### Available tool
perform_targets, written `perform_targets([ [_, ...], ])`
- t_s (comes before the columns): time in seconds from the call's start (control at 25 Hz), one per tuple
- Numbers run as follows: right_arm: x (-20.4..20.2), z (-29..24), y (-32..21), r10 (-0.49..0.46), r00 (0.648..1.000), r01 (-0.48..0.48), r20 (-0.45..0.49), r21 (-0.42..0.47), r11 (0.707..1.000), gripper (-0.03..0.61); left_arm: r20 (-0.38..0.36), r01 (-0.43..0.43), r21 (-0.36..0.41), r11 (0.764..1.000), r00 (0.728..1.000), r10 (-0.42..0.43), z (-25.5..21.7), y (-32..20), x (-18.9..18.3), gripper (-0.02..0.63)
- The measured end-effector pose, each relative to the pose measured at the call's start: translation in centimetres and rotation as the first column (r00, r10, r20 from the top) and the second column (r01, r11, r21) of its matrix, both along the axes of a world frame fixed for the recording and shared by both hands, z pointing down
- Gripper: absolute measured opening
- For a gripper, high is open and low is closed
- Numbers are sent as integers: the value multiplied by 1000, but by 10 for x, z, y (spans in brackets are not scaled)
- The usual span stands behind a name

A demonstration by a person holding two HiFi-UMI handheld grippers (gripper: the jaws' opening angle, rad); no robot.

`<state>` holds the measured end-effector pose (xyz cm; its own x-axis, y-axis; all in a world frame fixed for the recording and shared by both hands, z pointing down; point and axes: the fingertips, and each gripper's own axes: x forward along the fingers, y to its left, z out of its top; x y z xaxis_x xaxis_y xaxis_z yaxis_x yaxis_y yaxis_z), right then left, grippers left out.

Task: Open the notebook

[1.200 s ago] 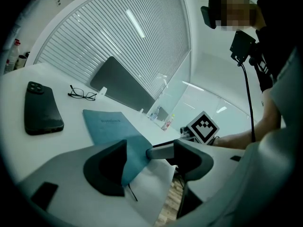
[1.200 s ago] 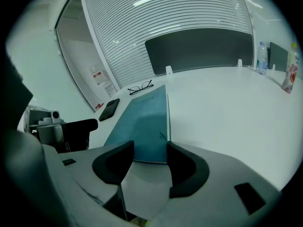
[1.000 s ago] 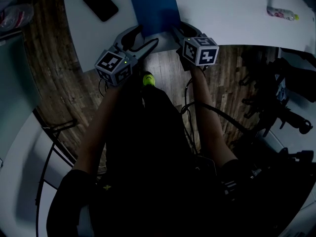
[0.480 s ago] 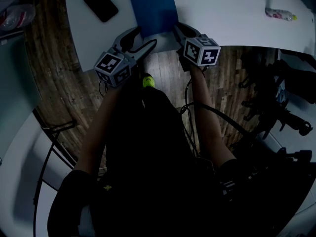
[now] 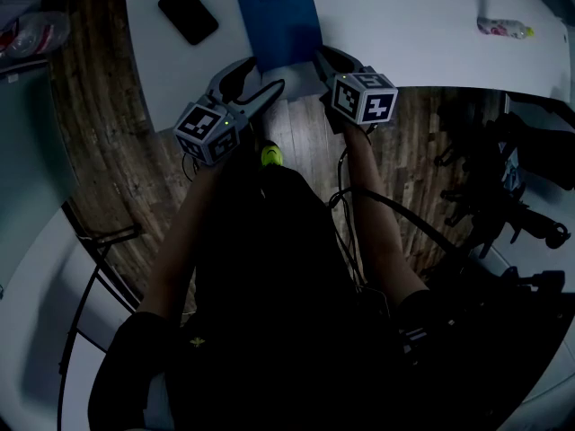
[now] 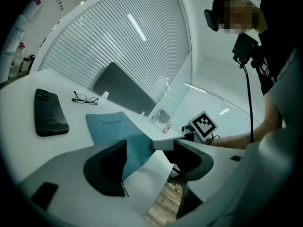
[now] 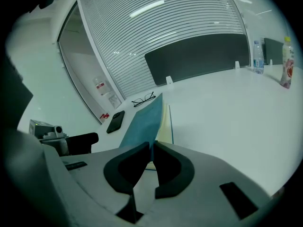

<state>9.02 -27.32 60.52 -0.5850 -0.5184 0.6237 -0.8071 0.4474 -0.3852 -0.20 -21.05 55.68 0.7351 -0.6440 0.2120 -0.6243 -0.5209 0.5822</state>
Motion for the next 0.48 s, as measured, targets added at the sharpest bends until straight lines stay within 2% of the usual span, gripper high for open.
perform_targets([
  [0.48,-9,-18,4,-41,999,42,-4,40,998,29,0,2,14,1000,1000,-2,-12,-6,-1,305],
])
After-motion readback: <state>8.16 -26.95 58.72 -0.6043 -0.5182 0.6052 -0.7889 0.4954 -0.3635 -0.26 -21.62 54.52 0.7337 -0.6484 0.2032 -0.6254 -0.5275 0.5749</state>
